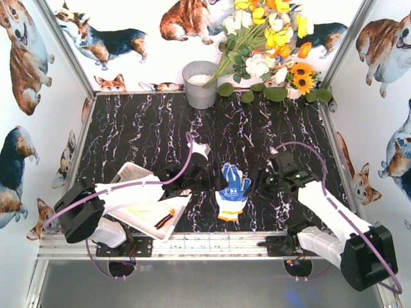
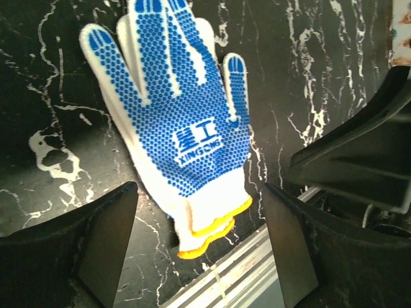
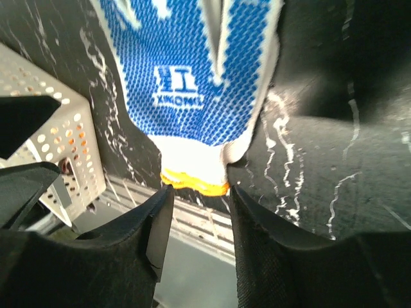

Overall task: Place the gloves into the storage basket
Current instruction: Pair the glove with the glove, then adjust the glove at the center of the board.

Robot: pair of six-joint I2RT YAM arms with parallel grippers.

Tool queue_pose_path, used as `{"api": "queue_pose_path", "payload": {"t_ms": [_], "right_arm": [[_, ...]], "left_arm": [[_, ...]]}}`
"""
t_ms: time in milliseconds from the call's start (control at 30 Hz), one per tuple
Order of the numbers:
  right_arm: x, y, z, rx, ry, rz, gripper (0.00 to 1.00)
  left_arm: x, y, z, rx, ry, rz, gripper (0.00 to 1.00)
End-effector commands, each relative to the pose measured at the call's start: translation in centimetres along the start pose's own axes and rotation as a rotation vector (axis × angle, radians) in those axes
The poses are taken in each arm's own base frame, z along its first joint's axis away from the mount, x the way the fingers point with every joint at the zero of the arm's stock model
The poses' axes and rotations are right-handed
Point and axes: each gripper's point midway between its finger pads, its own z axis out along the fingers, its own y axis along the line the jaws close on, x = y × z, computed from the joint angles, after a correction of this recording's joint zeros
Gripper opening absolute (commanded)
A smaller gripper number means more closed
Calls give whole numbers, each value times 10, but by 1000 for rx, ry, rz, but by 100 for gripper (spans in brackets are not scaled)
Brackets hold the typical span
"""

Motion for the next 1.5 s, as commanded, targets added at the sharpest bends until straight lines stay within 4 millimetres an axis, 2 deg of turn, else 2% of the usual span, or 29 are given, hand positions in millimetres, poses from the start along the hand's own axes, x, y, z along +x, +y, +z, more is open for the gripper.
{"api": "queue_pose_path", "payload": {"t_ms": [0, 100, 200, 400, 600, 833, 1233, 1467], "right_arm": [[-20, -8, -8, -21, -87, 38, 46], [-28, -14, -5, -37, -121, 57, 51], [-30, -11, 3, -69, -119, 79, 52], [-23, -11, 20, -100, -39, 111, 52], [-24, -17, 28, -85, -39, 136, 46], [-20, -24, 37, -75, -17, 162, 33], [-15, -12, 48, -125, 25, 164, 24], [-12, -6, 47, -133, 26, 158, 24]], "left_arm": [[-10, 13, -5, -57, -26, 35, 74], [-16, 19, -4, -78, -37, 29, 76], [-22, 20, 0, -69, -28, 22, 76], [-15, 24, 13, -55, 12, 8, 70], [-6, 20, 24, -8, 56, -19, 60], [14, 13, 29, 71, 114, -74, 47], [42, 5, 30, 80, 180, -75, 45], [47, 10, 31, 47, 179, -80, 46]]}}
